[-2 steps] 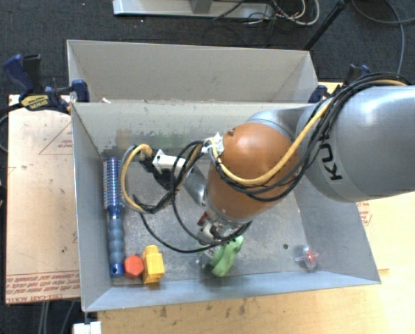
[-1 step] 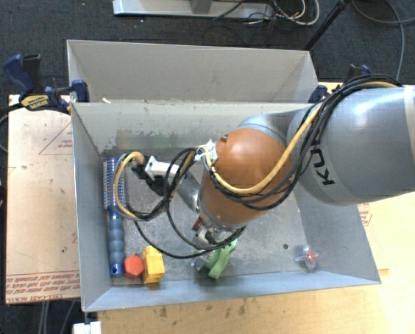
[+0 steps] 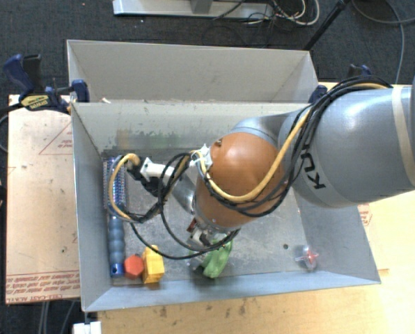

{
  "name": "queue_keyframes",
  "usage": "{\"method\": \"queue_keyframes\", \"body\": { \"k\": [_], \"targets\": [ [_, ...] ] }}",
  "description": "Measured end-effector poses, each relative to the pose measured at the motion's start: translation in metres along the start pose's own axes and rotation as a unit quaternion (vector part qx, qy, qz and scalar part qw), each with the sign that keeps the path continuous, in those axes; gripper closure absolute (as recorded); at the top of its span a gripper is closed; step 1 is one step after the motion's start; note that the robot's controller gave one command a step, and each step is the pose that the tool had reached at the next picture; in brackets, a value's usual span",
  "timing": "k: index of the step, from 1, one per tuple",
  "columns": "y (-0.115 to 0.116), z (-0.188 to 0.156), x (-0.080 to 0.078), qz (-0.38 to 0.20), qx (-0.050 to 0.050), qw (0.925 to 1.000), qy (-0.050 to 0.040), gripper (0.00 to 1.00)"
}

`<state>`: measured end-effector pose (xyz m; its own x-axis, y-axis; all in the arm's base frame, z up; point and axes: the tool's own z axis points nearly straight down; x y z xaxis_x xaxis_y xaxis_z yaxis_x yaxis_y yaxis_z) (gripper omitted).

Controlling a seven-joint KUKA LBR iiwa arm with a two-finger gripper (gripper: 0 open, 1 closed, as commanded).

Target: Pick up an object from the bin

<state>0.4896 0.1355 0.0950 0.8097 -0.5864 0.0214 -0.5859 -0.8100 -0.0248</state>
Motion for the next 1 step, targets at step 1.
{"method": "queue_keyframes", "body": {
  "k": [1],
  "targets": [
    [-0.0011,0.0027,0.0018,-0.007,0.0,1.0,-0.0017,1.0]
  ]
}}
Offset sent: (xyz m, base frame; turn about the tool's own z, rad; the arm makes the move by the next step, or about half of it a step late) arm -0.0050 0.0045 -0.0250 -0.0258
